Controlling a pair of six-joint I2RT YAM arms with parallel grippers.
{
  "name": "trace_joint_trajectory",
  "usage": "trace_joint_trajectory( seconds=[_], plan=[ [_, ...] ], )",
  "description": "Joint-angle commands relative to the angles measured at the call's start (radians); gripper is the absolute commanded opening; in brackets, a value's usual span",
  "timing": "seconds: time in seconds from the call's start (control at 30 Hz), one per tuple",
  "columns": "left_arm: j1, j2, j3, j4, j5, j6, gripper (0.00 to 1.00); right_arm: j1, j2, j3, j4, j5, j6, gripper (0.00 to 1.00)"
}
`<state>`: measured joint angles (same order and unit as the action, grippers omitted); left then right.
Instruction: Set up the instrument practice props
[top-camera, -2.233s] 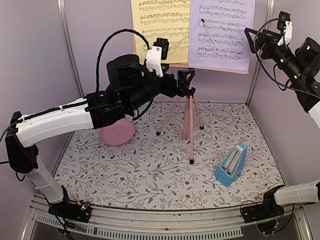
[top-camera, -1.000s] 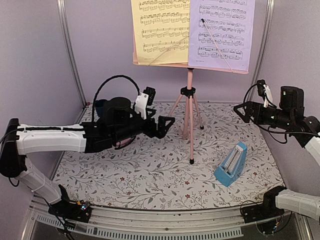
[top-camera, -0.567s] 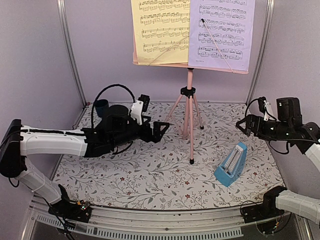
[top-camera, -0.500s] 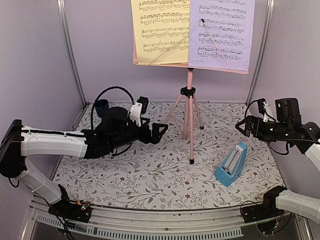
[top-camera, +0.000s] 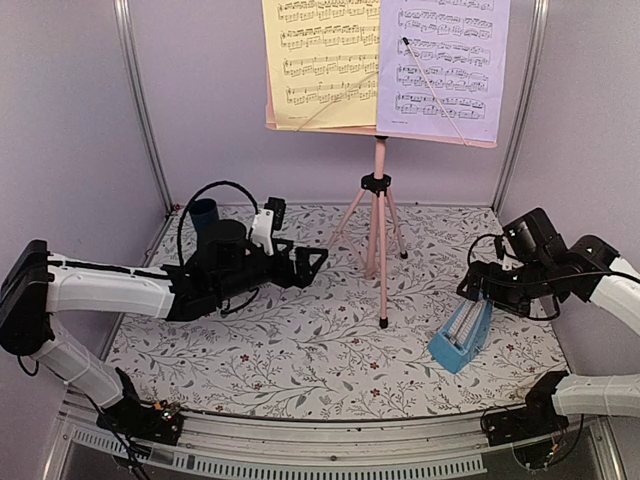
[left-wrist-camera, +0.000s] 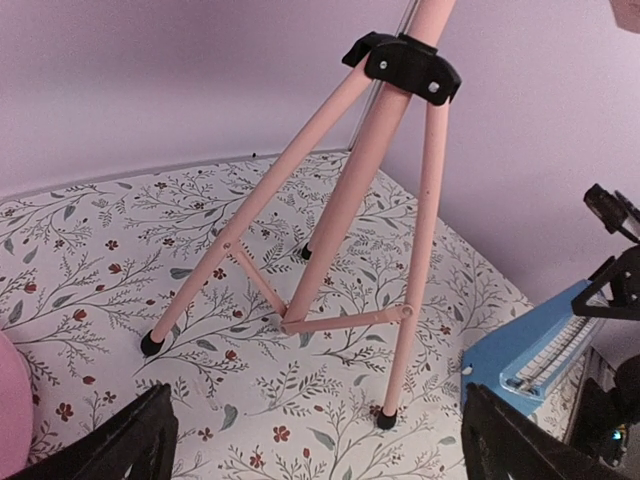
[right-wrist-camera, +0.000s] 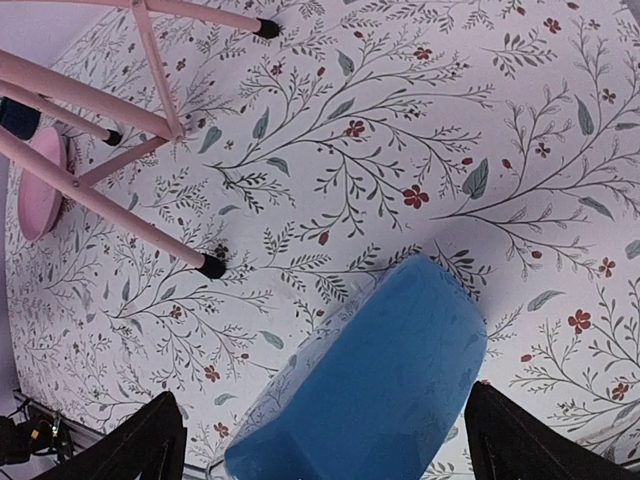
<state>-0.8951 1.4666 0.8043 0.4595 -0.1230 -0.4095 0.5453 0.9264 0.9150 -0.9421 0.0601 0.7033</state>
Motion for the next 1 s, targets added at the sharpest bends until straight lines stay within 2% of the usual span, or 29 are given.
trace_joint_trajectory(
  seconds=[0.0,0.13,0.27,0.67,0.97],
  plan=[
    [0.017,-0.008,-0.024,0.054,0.016,-0.009,0.99,0.101,0.066,0.017,-0.092,0.133,0.178,0.99],
    [0.019,-0.023,-0.053,0.083,0.007,-0.02,0.99,0.209,0.15,0.053,-0.173,0.222,0.313,0.99],
    [0.025,-0.028,-0.083,0.116,0.003,-0.036,0.99,0.267,0.24,0.111,-0.264,0.304,0.438,0.99],
    [0.041,-0.035,-0.1,0.123,0.006,-0.035,0.99,0.274,0.299,0.122,-0.292,0.405,0.733,0.99],
    [0.051,-0.039,-0.12,0.136,0.009,-0.042,0.99,0.274,0.395,0.204,-0.335,0.479,0.816,0.99]
  ],
)
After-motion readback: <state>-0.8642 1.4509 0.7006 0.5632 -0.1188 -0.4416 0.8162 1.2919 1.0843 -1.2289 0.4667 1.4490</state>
